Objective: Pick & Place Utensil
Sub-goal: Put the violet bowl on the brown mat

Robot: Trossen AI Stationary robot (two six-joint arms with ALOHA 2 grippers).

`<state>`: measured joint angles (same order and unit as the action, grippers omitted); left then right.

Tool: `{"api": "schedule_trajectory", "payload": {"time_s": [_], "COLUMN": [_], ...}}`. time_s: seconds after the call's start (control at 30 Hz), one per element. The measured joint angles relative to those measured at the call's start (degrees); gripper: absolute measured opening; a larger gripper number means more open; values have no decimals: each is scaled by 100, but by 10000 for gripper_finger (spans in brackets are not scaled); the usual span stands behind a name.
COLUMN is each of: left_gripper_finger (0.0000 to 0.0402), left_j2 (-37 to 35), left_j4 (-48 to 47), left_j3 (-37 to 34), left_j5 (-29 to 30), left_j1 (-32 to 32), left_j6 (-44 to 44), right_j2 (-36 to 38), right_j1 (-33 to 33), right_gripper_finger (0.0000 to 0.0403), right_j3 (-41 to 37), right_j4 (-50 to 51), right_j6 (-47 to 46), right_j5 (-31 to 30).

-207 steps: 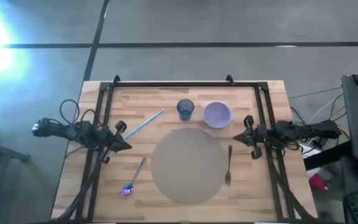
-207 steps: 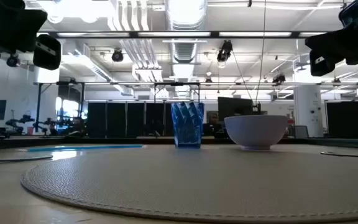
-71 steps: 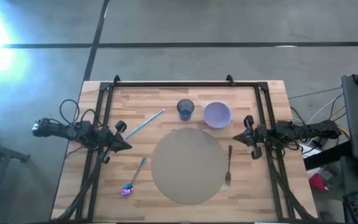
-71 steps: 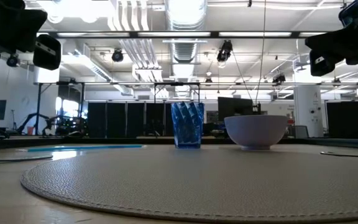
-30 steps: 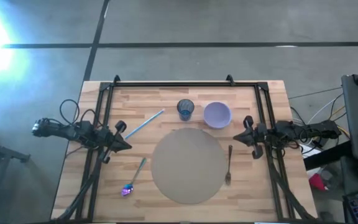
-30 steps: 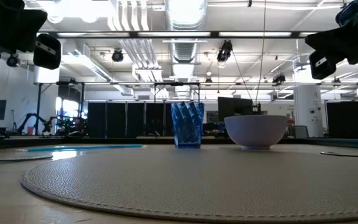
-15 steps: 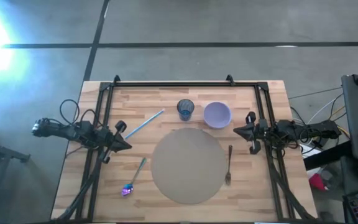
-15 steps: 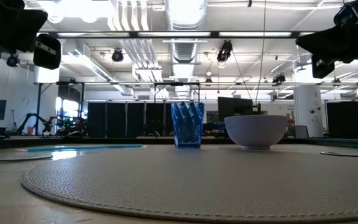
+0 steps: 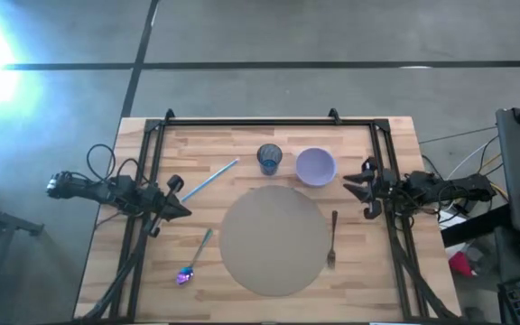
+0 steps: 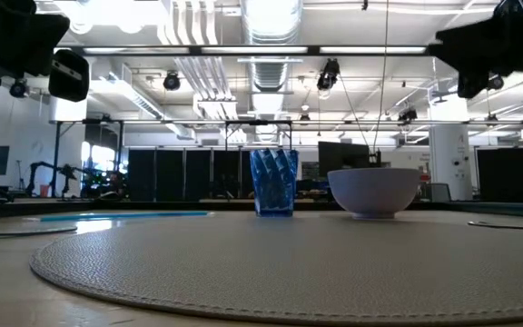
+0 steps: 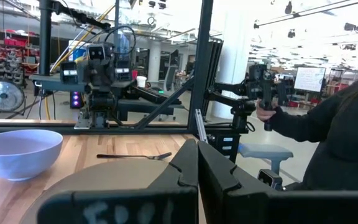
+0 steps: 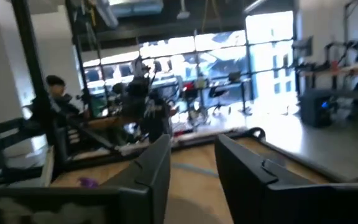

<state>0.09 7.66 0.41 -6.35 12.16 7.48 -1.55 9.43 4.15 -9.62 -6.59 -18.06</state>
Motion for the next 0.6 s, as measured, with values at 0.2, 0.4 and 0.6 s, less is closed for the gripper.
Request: {"api": "schedule_trajectory", "payload": {"time_s": [0.2, 0.4, 0.6], "left_gripper_finger": [0, 0, 0], "left_j2": [-1, 1, 1], "left_j4": [0, -10, -104], "left_j3": [-1, 1, -1], "left_j5": [0, 0, 0], "left_j1": [0, 0, 0], "left_j6": [10, 21, 33], "right_j2": [-405, -1088, -1913], "right_j1": [0, 2, 0], "right_gripper_finger": [165, 195, 199], "right_j3": [1018, 2397, 3599], "right_j4": [421, 1970, 3264], "right_j6": [834, 1302, 1328], "right_j5": [-244, -963, -1201]}}
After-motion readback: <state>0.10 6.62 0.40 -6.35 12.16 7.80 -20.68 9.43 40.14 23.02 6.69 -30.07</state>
